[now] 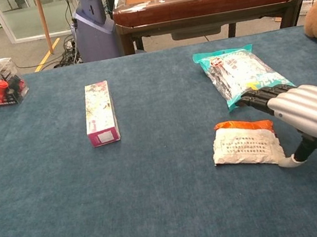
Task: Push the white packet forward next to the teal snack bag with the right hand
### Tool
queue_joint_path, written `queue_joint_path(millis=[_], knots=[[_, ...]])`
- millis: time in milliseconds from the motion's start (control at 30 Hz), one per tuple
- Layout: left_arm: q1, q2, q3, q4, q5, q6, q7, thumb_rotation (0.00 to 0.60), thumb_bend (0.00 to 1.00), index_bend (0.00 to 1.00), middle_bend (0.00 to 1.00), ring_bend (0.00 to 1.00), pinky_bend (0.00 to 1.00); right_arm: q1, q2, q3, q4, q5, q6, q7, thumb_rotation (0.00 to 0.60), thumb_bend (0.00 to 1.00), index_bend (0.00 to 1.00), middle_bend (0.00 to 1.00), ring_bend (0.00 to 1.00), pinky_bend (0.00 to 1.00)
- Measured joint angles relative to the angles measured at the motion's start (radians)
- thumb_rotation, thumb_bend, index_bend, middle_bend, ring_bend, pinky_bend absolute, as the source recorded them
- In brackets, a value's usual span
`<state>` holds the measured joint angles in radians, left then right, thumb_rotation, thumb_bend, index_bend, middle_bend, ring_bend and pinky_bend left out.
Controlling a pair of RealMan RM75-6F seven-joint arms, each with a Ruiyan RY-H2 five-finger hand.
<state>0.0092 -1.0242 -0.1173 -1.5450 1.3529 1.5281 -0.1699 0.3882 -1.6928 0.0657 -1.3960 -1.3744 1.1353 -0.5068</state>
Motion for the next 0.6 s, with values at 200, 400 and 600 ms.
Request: queue_joint_path(millis=[200, 400, 600], knots=[[0.004, 0.006, -0.006, 0.004, -0.011, -0.001, -0.020, 0.600, 0.20, 0.29, 0.31, 0.21, 0.41, 0.019, -0.010, 0.023, 0.002, 0.023, -0.007, -0.012, 0.600, 0.00, 0.08, 0.02, 0.00, 0.08], [0.004, 0.007, -0.006, 0.006, -0.013, -0.005, -0.023, 0.600, 0.20, 0.29, 0.31, 0.21, 0.41, 0.036, -0.016, 0.040, 0.001, 0.042, -0.014, -0.025, 0.600, 0.00, 0.08, 0.02, 0.00, 0.08], [0.004, 0.007, -0.009, 0.008, -0.020, -0.011, -0.026, 0.600, 0.20, 0.29, 0.31, 0.21, 0.41, 0.060, -0.030, 0.060, 0.006, 0.067, -0.024, -0.043, 0.600, 0.00, 0.08, 0.02, 0.00, 0.08]])
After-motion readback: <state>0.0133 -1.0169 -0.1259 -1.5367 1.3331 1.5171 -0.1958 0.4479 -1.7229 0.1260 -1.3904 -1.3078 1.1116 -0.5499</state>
